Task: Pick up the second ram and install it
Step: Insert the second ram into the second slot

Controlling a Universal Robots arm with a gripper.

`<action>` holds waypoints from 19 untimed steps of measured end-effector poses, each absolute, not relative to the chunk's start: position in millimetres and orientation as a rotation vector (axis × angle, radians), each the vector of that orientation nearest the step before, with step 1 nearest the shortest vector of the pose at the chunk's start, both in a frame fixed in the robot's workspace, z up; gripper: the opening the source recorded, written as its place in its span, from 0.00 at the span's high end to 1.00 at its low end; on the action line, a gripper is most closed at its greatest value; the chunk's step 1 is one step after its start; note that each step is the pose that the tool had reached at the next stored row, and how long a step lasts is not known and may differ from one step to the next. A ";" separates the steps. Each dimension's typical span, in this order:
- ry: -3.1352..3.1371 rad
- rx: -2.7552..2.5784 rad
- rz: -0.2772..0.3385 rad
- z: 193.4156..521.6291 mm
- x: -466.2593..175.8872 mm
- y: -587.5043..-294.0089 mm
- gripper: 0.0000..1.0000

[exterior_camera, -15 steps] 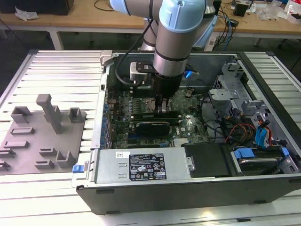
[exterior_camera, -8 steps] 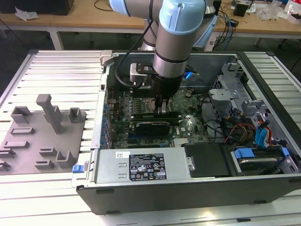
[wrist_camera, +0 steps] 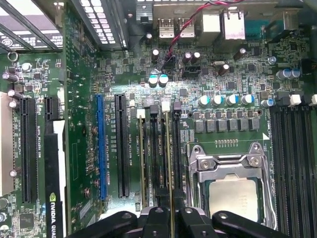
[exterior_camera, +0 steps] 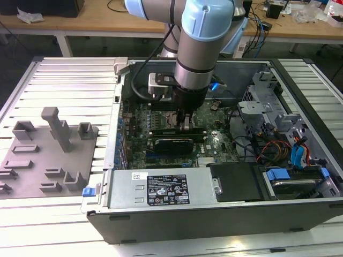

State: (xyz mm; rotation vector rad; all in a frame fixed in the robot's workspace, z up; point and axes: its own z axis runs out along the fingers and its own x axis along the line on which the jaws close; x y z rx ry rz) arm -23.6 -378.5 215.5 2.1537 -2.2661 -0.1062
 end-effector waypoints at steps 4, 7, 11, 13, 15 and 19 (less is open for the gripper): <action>-2.266 2.154 -0.106 226.2 -23.5 -378.4 0.79; -2.266 2.154 -0.105 239.5 -23.5 -377.6 0.79; -2.265 2.154 -0.105 258.0 -23.4 -375.7 0.89; -2.265 2.153 -0.105 267.4 -23.5 -375.4 0.89; -2.266 2.154 -0.105 270.6 -23.5 -375.4 0.89; -2.265 2.153 -0.105 270.8 -23.5 -375.4 0.89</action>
